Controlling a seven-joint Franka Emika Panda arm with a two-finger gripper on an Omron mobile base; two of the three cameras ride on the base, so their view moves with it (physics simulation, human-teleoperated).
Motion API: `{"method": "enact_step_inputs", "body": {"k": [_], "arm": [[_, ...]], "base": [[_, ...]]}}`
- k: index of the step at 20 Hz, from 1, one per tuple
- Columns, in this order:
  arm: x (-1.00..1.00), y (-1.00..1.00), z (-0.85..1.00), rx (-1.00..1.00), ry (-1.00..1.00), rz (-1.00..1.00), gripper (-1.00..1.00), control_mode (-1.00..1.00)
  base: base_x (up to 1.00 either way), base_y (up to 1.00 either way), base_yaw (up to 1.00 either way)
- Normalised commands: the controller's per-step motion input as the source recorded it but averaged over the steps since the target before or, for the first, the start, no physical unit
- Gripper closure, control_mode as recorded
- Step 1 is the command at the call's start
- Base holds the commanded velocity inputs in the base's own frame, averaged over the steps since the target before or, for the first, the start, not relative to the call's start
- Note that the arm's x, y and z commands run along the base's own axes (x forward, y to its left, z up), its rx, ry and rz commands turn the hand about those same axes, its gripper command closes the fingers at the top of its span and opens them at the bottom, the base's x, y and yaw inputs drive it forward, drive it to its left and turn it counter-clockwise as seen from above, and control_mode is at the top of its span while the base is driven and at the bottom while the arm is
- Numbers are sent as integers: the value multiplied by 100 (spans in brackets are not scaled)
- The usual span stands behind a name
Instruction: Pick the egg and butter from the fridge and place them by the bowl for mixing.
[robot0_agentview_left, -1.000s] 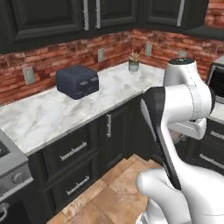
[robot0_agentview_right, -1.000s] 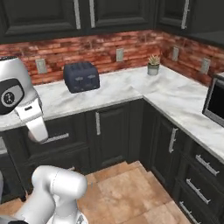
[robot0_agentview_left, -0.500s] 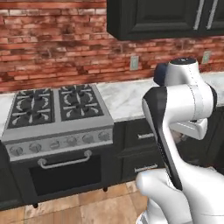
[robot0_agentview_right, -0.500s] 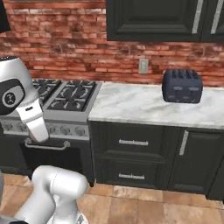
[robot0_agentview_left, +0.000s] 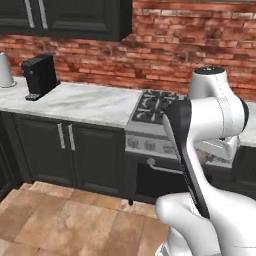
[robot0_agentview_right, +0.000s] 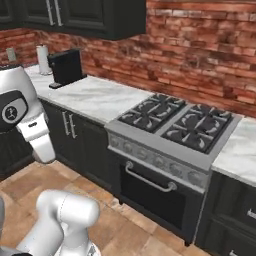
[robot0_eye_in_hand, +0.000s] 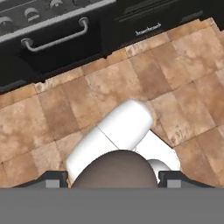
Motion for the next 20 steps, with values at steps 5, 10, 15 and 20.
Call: {"method": "enact_step_inputs", "body": {"k": [5, 10, 15, 20], "arm": [[0, 0, 0, 0, 0, 0, 100, 100], [0, 0, 0, 0, 0, 0, 100, 100], [0, 0, 0, 0, 0, 0, 100, 100], [0, 0, 0, 0, 0, 0, 100, 100]], "base": [[8, 51, 80], [11, 35, 83], [12, 42, 80], [23, 54, 75]]}}
